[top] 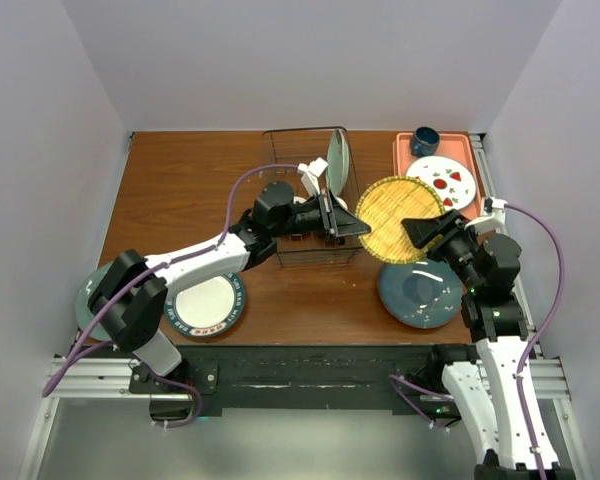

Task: Load the mixed dishes into the dish rack

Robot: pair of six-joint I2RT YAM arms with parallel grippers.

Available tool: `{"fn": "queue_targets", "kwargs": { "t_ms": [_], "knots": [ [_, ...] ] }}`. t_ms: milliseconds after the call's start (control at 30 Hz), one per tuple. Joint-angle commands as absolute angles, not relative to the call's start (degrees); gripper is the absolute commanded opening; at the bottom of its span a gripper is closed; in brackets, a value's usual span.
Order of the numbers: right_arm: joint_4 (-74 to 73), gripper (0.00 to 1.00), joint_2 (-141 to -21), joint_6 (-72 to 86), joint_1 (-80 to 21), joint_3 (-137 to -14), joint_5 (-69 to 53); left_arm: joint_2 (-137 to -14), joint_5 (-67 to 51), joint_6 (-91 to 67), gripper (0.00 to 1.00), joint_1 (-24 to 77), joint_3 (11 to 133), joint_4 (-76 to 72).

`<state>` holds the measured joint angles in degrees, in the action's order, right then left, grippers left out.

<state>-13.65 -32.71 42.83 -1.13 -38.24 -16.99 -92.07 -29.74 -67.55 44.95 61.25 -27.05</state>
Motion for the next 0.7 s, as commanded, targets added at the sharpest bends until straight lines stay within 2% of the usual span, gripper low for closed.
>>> {"fn": "queue_targets", "kwargs": {
  "t_ms": [0,33,67,100,133,167,200,233,333,533,667],
  "knots": [
    [-9.0,0.52,-33.0,43.8,-1.2,-38.9,-21.9,-91.1,-33.7,-72.3,0.0,44.2,61.2,-37.3],
    [-9.7,0.46,-33.1,43.5,-1.1,-39.2,-21.5,-91.2,-33.9,-72.6,0.0,44.1,60.9,-38.3],
    [-10.5,0.32,-33.5,43.1,-1.1,-40.2,-21.1,-91.4,-33.9,-72.9,0.0,43.9,60.6,-38.8],
    [-11.9,0.23,-33.7,42.7,-1.2,-40.7,-20.7,-91.4,-34.1,-72.6,0.01,43.8,60.6,-38.8],
    [-12.3,0.15,-34.0,42.5,-1.1,-41.0,-20.6,-91.4,-34.4,-72.2,0.13,43.8,60.6,-38.2],
    [-12.8,0.0,-34.3,42.3,-1.1,-41.9,-20.6,-91.4,-34.5,-71.2,0.21,43.6,60.9,-37.8],
    [-13.4,0.0,-34.8,42.4,-1.1,-42.4,-20.5,-91.1,-34.5,-70.3,0.3,43.4,61.0,-37.0],
    [-13.5,0.0,-35.2,42.3,-1.1,-43.2,-20.4,-91.0,-34.3,-69.4,0.47,43.4,61.2,-34.7],
    [-13.4,0.0,-36.0,42.2,-1.1,-44.7,-19.9,-89.2,-32.3,-64.3,0.69,42.7,61.9,-27.5],
    [-14.4,0.0,-42.3,39.3,-1.1,-51.8,-16.3,-82.2,-20.3,-46.2,0.89,40.3,64.2,-6.1],
    [-12.8,0.0,-48.3,37.4,-1.8,-56.9,-15.4,-76.7,-6.4,-35.5,0.93,39.9,68.3,8.8]
  ]
}}
